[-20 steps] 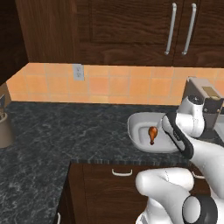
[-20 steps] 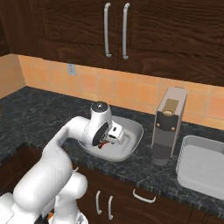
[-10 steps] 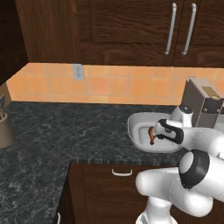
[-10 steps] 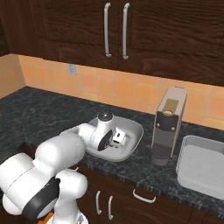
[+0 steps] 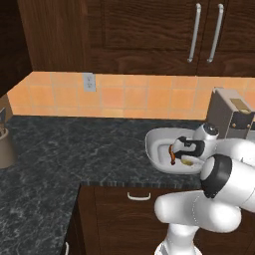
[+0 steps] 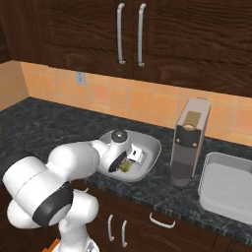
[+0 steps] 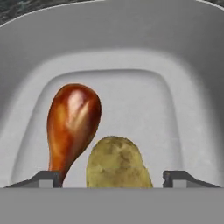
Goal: Place one potato and one chicken drumstick in each tupperware on the nearby counter, to pack two identical lunches.
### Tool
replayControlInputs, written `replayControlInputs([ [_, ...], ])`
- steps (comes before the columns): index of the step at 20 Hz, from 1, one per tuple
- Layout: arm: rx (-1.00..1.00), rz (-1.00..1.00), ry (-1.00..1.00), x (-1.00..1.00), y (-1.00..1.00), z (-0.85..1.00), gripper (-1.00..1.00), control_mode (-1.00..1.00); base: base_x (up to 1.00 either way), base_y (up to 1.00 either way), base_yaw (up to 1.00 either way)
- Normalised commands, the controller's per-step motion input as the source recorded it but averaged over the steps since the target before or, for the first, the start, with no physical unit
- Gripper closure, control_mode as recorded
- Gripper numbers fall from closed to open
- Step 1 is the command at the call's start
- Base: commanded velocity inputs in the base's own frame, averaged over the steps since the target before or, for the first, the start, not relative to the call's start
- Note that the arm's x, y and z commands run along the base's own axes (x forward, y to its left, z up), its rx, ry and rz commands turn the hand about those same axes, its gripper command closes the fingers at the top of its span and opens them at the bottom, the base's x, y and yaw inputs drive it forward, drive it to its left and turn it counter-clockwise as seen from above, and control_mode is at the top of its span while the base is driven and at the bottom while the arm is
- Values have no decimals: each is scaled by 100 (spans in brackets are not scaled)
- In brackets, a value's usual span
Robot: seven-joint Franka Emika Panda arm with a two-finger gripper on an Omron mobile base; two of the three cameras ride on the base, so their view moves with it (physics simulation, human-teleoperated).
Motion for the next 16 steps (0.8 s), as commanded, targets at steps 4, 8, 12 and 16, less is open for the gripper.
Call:
replayControlInputs([
  [4, 0, 0, -14, -3, 0, 25, -100, -100, 0, 0, 0],
  [8, 0, 0, -7, -68, 6, 67, -100, -100, 0, 0, 0],
  [12, -5, 0, 0, -91, 40, 74, -100, -100, 0, 0, 0],
  [16, -21, 0, -6, -82, 93, 65, -100, -100, 0, 0, 0],
])
